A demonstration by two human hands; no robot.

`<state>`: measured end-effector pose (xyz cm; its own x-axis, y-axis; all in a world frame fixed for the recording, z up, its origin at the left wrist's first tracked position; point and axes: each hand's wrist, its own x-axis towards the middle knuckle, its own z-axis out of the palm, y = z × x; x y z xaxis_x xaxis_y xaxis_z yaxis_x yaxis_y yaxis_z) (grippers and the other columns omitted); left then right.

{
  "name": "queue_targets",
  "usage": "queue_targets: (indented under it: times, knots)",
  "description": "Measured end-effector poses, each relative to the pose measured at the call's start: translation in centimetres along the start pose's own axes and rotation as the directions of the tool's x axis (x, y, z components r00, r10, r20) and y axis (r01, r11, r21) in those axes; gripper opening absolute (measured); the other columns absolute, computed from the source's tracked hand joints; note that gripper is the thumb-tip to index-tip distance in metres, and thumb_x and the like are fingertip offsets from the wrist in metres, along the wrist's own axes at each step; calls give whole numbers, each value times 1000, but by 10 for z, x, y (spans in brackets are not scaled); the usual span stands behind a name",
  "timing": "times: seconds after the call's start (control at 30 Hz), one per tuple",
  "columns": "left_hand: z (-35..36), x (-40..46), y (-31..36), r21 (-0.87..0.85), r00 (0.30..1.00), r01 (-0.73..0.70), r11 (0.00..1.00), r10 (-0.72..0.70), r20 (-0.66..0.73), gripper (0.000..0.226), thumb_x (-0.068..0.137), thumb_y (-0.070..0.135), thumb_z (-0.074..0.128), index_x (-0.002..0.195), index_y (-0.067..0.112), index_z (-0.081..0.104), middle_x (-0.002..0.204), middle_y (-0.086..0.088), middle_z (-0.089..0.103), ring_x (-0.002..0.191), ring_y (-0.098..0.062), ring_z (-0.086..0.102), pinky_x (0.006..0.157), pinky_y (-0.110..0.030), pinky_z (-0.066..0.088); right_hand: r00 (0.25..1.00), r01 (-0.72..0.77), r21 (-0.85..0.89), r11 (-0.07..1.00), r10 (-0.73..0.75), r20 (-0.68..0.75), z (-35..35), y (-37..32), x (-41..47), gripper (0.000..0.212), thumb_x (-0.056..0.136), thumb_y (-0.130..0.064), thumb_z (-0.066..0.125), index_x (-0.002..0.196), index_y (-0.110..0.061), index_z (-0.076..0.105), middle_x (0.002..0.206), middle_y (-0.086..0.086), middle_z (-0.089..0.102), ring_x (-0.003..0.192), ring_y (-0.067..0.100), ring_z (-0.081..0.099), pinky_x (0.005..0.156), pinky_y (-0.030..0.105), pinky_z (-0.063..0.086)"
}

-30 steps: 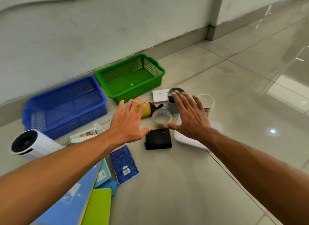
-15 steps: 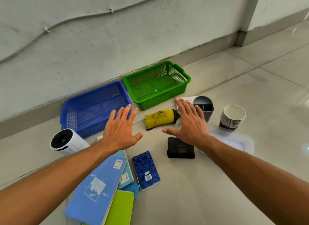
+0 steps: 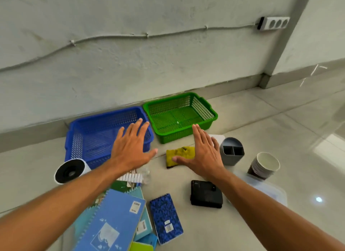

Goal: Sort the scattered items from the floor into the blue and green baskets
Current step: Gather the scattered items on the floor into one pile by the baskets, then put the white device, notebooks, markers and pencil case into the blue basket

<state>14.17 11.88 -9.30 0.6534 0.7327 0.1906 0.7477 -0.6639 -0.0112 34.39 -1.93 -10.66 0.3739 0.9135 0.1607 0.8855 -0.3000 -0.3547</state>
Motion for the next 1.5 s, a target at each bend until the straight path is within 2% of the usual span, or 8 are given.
queue_targets:
  times: [0.23,0.33,0.43,0.6,0.73,1.07,1.33,1.5]
  knots:
    - [-57,8,-92,-3,998,14,1000,-14,-60,103,72,81,27,153,18,18,160,-2,18,145,-23,24,118,-47,17,968,212,-70,975,-199,151,-40,-71,35,131,58,-95,42,156,-24,-8,164,-9,-5,150,11,-1,122,41,3]
    - [-65,3,-114,-45,999,21,999,-23,-37,106,72,82,23,154,16,12,162,-1,12,147,-21,20,120,-46,15,954,248,-100,964,-224,200,-58,-105,51,135,52,-98,36,156,-24,-10,164,-9,-7,150,11,-1,122,42,4]
    - [-74,0,-138,-135,996,46,990,-55,-66,109,70,83,22,154,15,12,162,-2,12,147,-21,19,120,-44,14,946,265,-126,956,-232,225,-68,-144,66,133,56,-94,45,155,-24,-11,164,-9,-8,149,10,-4,122,42,2]
    - [-87,-8,-172,-259,990,53,964,-85,-114,107,74,79,36,154,12,11,162,-4,10,149,-19,10,120,-40,10,914,350,-166,922,-299,273,-60,-199,100,137,52,-98,38,154,-24,-14,163,-10,-12,148,6,-12,122,38,-3]
    - [-84,3,-179,-272,991,33,962,-68,-118,103,82,72,46,154,14,0,163,-2,-2,150,-17,-1,120,-34,0,913,359,-114,926,-324,248,-42,-224,128,140,54,-95,47,155,-21,-15,163,-8,-14,149,8,-11,122,37,-3]
    - [-63,46,-202,-252,986,147,956,-162,-41,102,85,66,51,154,16,-4,163,-2,-7,149,-16,-7,122,-36,-2,831,511,-59,858,-475,291,10,-223,197,140,55,-97,48,153,-25,-20,162,-10,-18,148,8,-13,119,33,-7]
    - [-45,39,-234,-167,970,241,956,-244,0,101,83,65,54,153,10,6,162,-6,6,149,-20,5,121,-39,8,811,510,46,859,-498,306,58,-213,224,139,55,-97,48,155,-22,-13,164,-6,-9,150,11,-3,122,41,6]
    - [-19,13,-230,-254,938,343,904,-344,41,99,82,63,58,153,11,12,161,-5,13,147,-21,15,119,-36,12,810,451,205,868,-495,315,92,-212,207,139,52,-96,50,157,-23,-4,164,-4,5,149,16,11,120,40,13]
